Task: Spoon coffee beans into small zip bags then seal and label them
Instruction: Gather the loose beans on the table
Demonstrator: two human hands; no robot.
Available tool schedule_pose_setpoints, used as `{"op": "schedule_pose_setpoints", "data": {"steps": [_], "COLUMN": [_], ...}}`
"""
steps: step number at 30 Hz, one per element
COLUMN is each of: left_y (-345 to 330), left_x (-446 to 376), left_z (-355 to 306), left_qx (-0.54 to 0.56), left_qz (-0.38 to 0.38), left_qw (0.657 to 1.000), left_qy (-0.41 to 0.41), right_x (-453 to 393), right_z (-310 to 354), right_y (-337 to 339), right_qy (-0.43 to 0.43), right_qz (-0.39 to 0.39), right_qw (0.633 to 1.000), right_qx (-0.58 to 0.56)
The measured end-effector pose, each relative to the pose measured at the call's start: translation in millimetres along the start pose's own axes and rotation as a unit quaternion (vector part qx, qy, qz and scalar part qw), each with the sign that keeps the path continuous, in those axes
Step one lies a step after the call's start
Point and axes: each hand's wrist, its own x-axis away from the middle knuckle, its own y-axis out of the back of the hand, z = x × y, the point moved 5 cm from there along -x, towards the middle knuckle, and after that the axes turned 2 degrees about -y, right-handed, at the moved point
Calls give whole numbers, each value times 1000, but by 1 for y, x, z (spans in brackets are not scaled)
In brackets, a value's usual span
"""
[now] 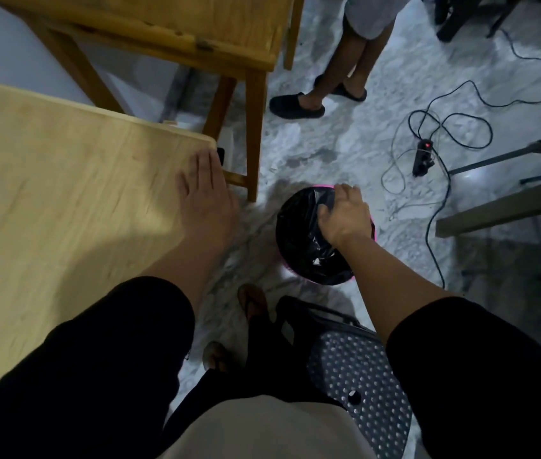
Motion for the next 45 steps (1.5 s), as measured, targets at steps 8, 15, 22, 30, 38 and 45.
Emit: {"op": "schedule_pose_setpoints", "data": {"steps": [8,15,22,30,38,45], "left_y": [36,96,155,172,118,49], "left_x": [-2,8,50,164,289,310], "left_z": [-2,47,139,263,319,310], "left_qx": [41,50,25,11,67,178], "left_qz": [-25,-125,-184,-224,-213,-141], "left_qw": [999,989,969,913,824,809], "left_qy": [20,61,164,340,521,541], "right_x": [15,33,83,167,246,265], "right_z": [71,154,269,389,440,449], "right_y": [29,59,73,17,-82,-139], "right_qy": [154,242,386,548,583,473], "right_qz": [-76,-127,-117,-37,133,257], "right_qw": [985,961,914,835,802,834], "right_qx": [28,24,40,29,-17,-121]}}
